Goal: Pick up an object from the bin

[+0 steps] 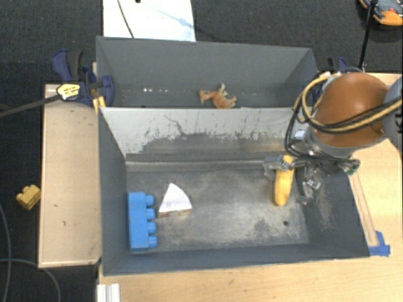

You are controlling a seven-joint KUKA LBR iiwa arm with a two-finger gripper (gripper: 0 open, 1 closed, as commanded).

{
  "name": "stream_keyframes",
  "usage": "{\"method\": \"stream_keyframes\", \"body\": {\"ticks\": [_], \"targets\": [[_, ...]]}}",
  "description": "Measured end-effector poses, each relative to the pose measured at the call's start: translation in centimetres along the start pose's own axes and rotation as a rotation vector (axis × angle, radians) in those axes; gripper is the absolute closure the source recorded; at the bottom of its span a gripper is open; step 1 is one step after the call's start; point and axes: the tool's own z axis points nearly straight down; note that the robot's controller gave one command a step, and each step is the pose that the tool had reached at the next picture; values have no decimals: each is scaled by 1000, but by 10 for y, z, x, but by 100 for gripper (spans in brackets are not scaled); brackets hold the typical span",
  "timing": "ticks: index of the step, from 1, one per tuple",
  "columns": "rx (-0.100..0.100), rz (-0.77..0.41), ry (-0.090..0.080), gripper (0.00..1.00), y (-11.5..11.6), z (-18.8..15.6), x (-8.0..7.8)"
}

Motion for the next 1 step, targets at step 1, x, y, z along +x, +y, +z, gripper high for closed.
{"method": "stream_keyframes", "body": {"ticks": [1], "targets": [[-3,-224,-1,100,-8,19,-19]]}}
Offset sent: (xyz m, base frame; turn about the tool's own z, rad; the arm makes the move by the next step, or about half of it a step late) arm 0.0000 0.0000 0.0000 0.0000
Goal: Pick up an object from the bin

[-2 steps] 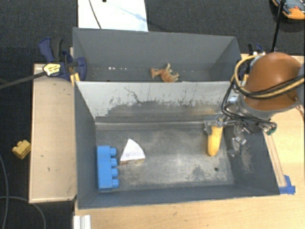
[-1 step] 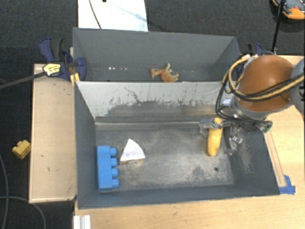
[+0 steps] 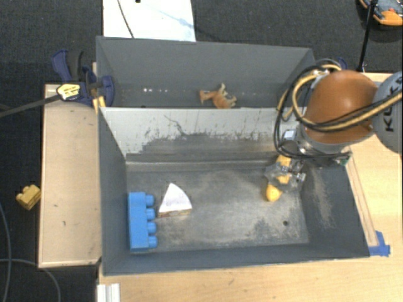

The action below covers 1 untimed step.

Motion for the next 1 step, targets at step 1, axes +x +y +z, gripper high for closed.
{"method": "stream_keyframes", "body": {"ticks": [1], "targets": [[-1,5,1,0,0,0,0]]}}
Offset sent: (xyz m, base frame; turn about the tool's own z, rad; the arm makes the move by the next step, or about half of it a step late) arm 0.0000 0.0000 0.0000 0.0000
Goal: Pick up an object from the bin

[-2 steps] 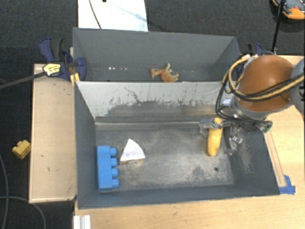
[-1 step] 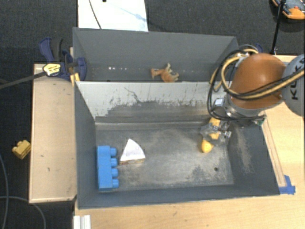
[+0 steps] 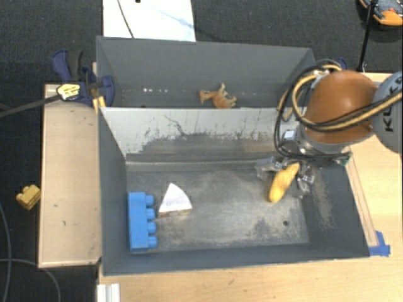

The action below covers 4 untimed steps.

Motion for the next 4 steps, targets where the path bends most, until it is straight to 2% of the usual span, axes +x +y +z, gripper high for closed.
{"method": "stream_keyframes", "body": {"ticks": [1,2,3,4], "targets": [[0,1,0,0,0,0,0],[3,-78,-1,0,-3,0,2],[2,-379,0,0,-13,2,16],[0,-398,0,0,-8,9,18]]}}
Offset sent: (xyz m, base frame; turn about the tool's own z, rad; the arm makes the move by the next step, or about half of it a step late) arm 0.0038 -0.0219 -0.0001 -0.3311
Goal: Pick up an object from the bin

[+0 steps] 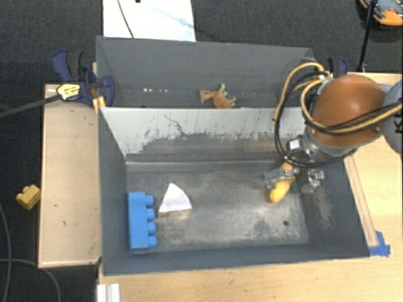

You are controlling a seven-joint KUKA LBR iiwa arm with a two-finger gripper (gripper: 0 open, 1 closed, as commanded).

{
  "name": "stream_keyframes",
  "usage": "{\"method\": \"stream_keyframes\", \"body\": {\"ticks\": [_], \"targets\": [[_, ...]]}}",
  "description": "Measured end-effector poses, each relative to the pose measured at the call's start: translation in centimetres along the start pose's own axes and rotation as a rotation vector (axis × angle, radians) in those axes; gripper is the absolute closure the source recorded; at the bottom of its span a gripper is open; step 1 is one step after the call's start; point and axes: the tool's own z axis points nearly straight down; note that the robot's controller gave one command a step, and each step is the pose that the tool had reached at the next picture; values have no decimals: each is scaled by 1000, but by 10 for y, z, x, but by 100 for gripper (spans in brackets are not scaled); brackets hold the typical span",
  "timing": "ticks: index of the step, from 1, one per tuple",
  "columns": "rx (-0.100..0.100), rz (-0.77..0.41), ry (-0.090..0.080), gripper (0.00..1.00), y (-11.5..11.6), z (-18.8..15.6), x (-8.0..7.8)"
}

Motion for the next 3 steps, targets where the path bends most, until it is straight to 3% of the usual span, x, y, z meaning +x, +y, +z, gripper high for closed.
{"method": "stream_keyframes", "body": {"ticks": [1,2,3], "targets": [[-4,-235,0,100,3,18,-10],[-5,-232,0,100,3,18,-10],[-3,-247,-1,100,22,2,-15]]}}
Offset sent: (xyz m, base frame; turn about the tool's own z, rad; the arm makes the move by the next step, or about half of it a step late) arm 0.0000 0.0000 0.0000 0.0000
